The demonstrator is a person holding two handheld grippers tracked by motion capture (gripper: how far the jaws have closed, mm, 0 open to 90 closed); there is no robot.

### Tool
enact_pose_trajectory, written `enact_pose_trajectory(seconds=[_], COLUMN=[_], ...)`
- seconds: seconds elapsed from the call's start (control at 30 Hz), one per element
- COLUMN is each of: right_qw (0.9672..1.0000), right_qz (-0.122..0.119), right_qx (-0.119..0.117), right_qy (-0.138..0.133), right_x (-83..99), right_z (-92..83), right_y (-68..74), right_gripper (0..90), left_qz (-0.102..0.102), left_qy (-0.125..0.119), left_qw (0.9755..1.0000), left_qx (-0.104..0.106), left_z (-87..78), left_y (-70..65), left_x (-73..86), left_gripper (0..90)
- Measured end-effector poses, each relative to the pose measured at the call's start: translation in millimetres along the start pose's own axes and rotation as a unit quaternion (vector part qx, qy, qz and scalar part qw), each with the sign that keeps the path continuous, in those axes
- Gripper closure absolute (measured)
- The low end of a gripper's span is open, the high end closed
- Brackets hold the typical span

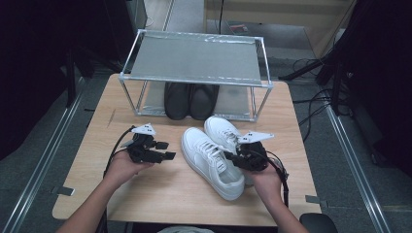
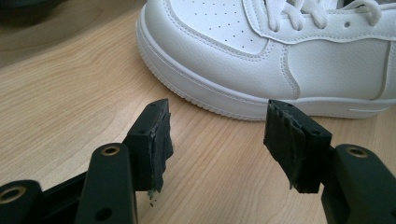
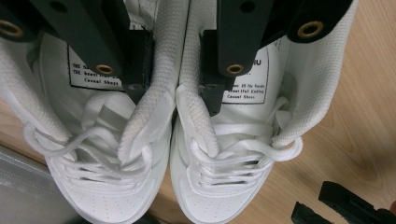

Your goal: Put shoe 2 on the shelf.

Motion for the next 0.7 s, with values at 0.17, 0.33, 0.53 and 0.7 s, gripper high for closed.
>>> enact_pose_trajectory(seconds=[0.17, 0.33, 0.53, 0.7], right_qw=[1.0000, 1.0000, 0.9998, 0.9992], right_qz=[0.002, 0.001, -0.007, -0.025], right_qx=[-0.004, -0.009, -0.017, -0.030], right_qy=[-0.002, -0.003, -0.007, -0.008], right_x=[-0.5, -1.7, -6.5, -12.0], right_z=[-4.1, -8.8, -15.5, -18.1], right_y=[-1.9, -3.6, -3.5, -5.3], right_gripper=[72.9, 72.9, 72.9, 72.9], left_qz=[-0.005, -0.009, -0.015, -0.023], left_qy=[-0.001, 0.002, 0.000, -0.002], left_qw=[1.0000, 0.9999, 0.9998, 0.9995], left_qx=[-0.002, -0.005, -0.012, -0.020], left_z=[-1.1, -2.4, -7.2, -11.3], left_y=[2.1, 3.5, 5.8, 7.4], left_x=[0.7, 2.1, 6.8, 12.1], left_gripper=[41.3, 40.9, 40.1, 39.9])
Point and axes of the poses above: each handheld gripper's, and its own axes: z roughly forward along the jaws, x roughly out of its underside, y roughly to its left, the point moved 2 cm from there along z, roughly forward along the jaws, and after that the axes turned 7 degrees about y, right-handed, at the moved point
